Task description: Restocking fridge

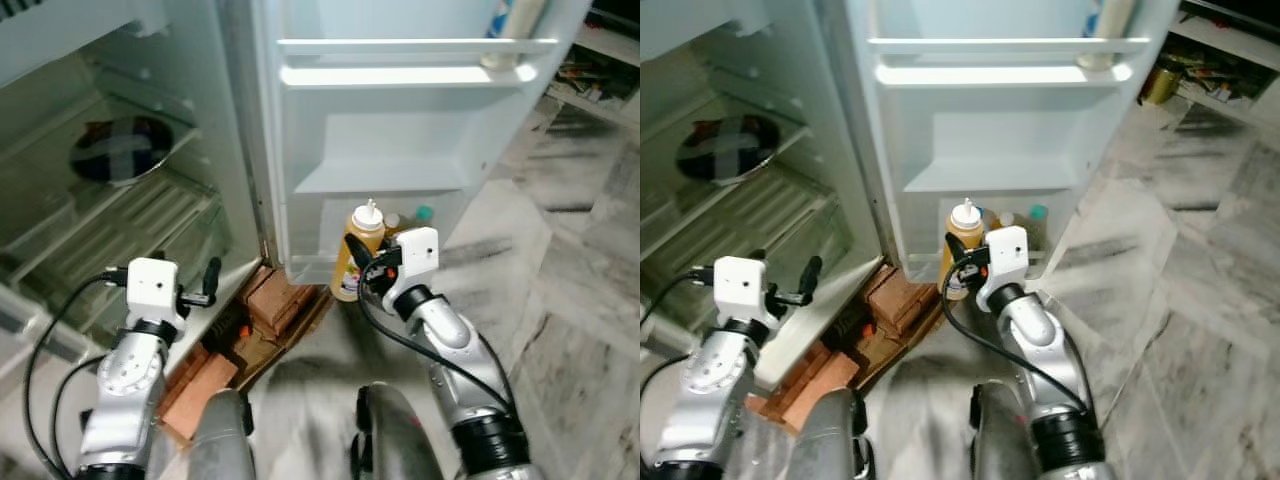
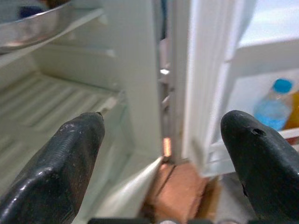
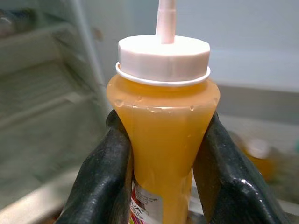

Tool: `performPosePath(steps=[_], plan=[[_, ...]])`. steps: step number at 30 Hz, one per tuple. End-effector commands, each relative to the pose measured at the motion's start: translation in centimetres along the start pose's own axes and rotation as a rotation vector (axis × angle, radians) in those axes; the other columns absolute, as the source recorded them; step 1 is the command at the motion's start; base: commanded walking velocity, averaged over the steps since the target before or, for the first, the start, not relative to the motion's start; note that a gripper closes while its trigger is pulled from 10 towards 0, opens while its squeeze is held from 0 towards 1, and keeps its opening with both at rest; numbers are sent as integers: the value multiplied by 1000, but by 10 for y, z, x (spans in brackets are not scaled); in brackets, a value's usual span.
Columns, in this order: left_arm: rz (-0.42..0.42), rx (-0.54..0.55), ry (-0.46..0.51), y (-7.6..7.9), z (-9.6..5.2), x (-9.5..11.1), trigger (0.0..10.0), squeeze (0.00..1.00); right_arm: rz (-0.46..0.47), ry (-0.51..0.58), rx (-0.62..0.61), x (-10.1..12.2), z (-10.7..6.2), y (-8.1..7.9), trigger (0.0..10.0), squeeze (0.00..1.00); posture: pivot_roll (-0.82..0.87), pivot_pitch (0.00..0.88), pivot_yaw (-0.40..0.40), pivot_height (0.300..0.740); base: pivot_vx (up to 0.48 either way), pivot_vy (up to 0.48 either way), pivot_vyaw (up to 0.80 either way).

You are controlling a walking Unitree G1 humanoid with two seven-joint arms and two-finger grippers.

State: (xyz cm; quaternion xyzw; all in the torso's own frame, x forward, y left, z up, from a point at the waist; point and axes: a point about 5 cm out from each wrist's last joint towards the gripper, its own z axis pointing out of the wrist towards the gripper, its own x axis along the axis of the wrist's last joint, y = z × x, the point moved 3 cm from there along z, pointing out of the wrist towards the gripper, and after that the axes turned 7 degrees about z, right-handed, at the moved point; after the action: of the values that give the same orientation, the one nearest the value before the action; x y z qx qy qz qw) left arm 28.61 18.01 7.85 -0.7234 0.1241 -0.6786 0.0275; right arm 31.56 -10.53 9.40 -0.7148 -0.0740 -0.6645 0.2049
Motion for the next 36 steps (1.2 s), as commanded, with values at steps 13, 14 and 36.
performPosePath(steps=[13, 14, 36], plan=[[10, 16, -19, -9, -4, -5, 10000, 0, 14, 19, 44, 4, 4, -12, 10000, 0, -7, 152, -18, 631, 356, 0, 0], [10, 16, -19, -9, -4, -5, 10000, 0, 14, 19, 44, 4, 4, -12, 10000, 0, -7, 152, -18, 631, 352, 0, 0], [17, 34, -33, -11, -5, -6, 10000, 0, 19, 11, 77, 3, 5, -17, 10000, 0, -2, 159, -19, 576, 59, 0, 0]])
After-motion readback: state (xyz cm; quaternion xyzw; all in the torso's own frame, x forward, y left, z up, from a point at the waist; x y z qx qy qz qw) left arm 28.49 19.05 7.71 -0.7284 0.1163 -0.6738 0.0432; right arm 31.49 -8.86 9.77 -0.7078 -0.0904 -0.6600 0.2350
